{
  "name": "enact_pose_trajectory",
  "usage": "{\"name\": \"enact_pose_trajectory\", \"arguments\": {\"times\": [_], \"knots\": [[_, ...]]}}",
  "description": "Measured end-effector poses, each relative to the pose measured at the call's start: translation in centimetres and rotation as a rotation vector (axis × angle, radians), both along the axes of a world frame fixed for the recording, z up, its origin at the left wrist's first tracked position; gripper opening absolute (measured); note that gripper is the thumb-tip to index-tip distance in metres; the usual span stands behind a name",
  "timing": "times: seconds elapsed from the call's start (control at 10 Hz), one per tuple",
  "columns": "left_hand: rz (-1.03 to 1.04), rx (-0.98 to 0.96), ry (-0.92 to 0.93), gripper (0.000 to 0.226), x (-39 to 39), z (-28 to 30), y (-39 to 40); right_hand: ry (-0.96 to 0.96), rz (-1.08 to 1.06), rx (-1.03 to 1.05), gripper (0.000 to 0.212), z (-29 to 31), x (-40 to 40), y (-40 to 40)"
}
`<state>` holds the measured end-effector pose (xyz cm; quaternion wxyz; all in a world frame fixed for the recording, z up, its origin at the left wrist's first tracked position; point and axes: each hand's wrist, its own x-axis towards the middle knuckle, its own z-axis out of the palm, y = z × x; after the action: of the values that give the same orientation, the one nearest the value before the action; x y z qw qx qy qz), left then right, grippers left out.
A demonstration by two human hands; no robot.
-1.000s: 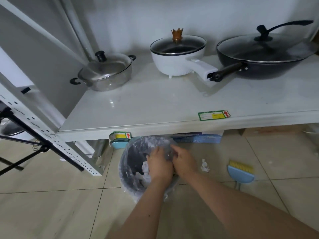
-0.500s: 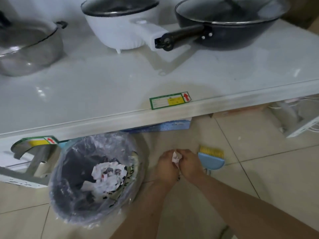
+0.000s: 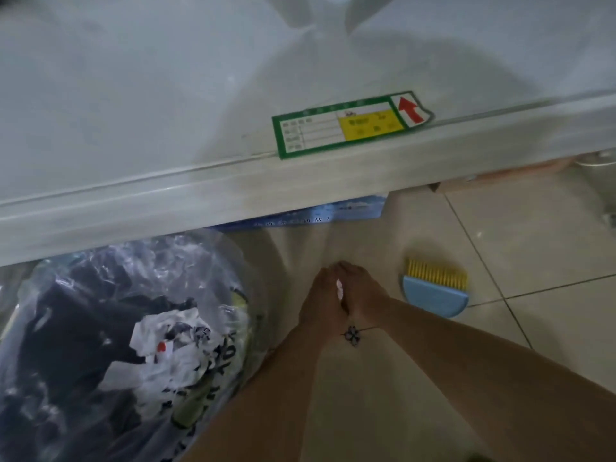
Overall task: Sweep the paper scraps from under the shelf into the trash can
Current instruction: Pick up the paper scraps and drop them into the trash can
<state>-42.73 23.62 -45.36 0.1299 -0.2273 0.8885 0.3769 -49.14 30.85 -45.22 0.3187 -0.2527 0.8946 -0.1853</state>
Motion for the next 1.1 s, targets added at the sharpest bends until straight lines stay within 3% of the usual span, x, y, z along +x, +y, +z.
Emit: {"name": "enact_pose_trajectory", "arguments": {"times": [0.1, 0.2, 0.4, 0.6, 0.7, 0.9, 1.1], "knots": [[0.027, 0.007, 0.001, 0.041, 0.1, -2.0, -0.3, 0.010, 0.053, 0.033, 0.053, -0.9, -0.9, -0.8], [-0.008, -0.043, 0.032, 0.049, 0.5, -2.9, -0.1, 0.013, 0.105, 0.086, 0.049, -1.1, -0.6, -0.9], [-0.038, -0.093, -0.091, 0.045, 2.4, -2.4, 0.4, 0.009, 0.195, 0.133, 0.055, -0.8, 3.8, 2.4], [-0.193, -0.136, -0.120, 0.099, 4.8, -2.4, 0.9, 0.066, 0.160, 0.147, 0.077, -0.7, 4.4, 5.2], [-0.249, -0.217, -0.141, 0.090, 4.9, -2.7, 1.4, 0.063, 0.173, 0.182, 0.081, -0.9, 4.5, 5.6], [-0.245, -0.261, -0.066, 0.048, 4.3, -2.5, 2.5, 0.062, 0.152, 0.143, 0.061, -1.4, 4.9, 5.3], [-0.155, -0.281, -0.029, 0.022, 4.2, -2.8, 3.3, 0.024, 0.010, 0.006, 0.025, -1.6, 5.7, 5.3]]}}
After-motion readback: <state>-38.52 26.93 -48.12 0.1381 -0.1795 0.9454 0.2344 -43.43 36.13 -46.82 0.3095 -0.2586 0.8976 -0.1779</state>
